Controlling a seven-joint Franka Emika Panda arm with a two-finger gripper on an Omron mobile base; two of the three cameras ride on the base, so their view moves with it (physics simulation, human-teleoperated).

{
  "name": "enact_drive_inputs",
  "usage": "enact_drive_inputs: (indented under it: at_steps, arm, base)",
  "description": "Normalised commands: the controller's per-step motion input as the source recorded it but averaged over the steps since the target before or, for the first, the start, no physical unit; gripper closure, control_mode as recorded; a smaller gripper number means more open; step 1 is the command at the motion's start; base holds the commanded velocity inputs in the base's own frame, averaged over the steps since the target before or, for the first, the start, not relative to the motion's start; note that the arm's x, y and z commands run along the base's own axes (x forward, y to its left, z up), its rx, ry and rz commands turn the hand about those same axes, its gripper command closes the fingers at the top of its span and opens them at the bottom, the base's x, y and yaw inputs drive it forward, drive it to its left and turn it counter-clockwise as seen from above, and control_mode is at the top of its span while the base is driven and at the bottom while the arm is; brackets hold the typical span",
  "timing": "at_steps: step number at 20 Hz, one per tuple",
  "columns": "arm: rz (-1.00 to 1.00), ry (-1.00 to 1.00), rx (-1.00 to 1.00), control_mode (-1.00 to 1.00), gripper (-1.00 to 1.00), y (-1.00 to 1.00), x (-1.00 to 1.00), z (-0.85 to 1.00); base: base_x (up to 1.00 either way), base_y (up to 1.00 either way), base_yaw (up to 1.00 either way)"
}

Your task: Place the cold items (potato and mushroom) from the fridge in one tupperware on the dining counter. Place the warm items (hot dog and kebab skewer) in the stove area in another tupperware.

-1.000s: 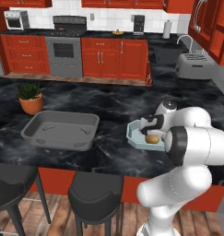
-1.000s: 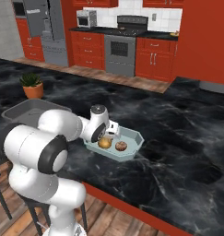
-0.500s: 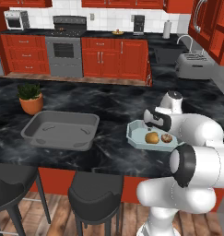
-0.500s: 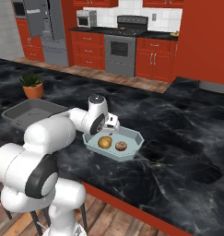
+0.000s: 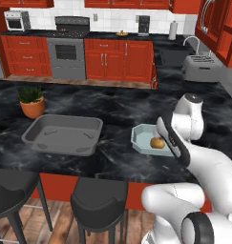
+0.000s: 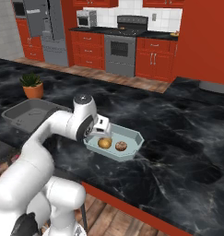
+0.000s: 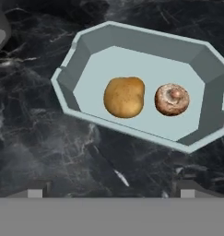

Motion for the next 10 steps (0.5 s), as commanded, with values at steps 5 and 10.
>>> enact_drive_inputs:
  at_steps: [5, 10]
  arm:
    - [0.0, 0.01, 0.0, -1.0, -1.0, 0.19, -0.81, 0.51]
    - [-0.01, 0.0, 0.0, -1.0, -1.0, 0.19, -0.82, 0.52]
  base:
    - [0.0, 0.0, 0.0]
    - [0.0, 0.0, 0.0]
